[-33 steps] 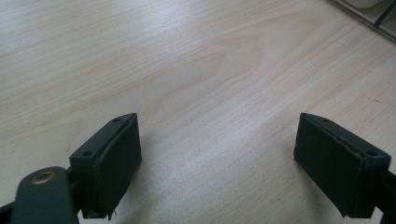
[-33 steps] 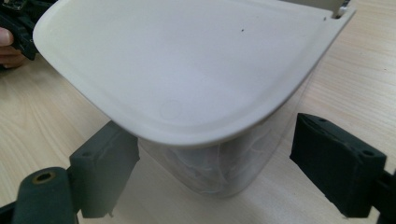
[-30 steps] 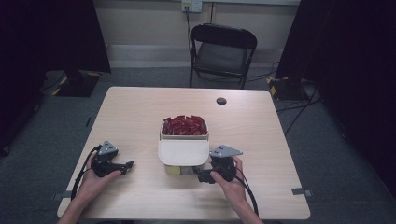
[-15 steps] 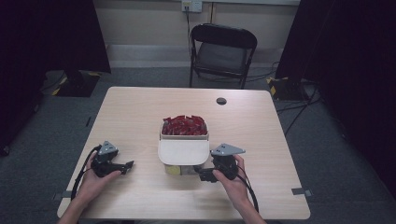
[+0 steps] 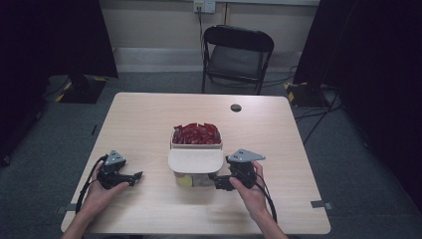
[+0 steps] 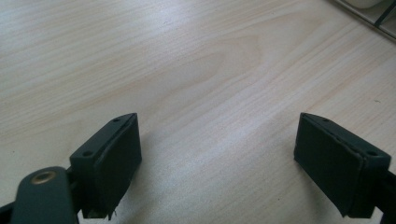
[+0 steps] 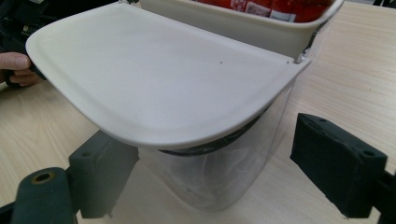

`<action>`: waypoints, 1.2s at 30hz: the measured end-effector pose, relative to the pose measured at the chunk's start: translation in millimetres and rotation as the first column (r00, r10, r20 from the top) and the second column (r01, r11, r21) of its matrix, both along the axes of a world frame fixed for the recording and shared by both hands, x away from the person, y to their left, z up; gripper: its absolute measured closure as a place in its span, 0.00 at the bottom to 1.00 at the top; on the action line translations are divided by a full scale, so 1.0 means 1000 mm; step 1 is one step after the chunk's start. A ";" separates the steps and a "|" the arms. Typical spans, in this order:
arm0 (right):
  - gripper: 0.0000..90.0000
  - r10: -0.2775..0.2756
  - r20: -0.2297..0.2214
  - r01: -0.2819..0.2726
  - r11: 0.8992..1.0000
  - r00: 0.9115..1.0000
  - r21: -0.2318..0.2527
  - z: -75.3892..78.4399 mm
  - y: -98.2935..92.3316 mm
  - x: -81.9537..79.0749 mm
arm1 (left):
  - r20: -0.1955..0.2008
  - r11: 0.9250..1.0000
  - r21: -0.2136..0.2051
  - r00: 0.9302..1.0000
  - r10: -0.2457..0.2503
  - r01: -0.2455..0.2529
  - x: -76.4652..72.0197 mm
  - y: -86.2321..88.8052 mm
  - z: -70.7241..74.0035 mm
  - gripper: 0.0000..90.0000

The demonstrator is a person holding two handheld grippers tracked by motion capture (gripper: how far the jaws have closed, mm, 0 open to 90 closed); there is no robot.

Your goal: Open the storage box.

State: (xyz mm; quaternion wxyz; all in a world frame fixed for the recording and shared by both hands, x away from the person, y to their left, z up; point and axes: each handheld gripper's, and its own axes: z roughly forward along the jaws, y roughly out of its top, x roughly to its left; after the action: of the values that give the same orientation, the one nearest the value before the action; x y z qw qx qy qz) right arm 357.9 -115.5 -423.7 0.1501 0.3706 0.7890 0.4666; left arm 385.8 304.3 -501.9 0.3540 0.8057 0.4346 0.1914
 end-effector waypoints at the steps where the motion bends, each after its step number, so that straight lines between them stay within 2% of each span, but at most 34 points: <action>1: 0.16 0.000 0.000 0.000 1.000 1.000 0.000 0.000 0.000 0.000 | -0.001 1.000 0.000 1.000 0.000 0.000 0.000 0.000 0.000 0.16; 21: 0.16 -0.001 0.020 0.000 1.000 1.000 0.027 0.011 0.000 0.007 | 0.000 1.000 0.000 1.000 0.000 0.000 0.000 0.000 0.000 0.16; 36: 0.16 -0.006 0.031 0.005 0.999 0.999 0.048 0.018 0.002 0.022 | 0.000 1.000 0.000 1.000 0.000 0.000 0.000 0.000 0.000 0.16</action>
State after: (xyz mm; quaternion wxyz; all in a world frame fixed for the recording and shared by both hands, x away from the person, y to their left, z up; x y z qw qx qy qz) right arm 379.4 -114.0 -405.8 0.1548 0.3689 0.7740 0.4908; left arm 385.8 304.3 -501.9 0.3539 0.8058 0.4346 0.1912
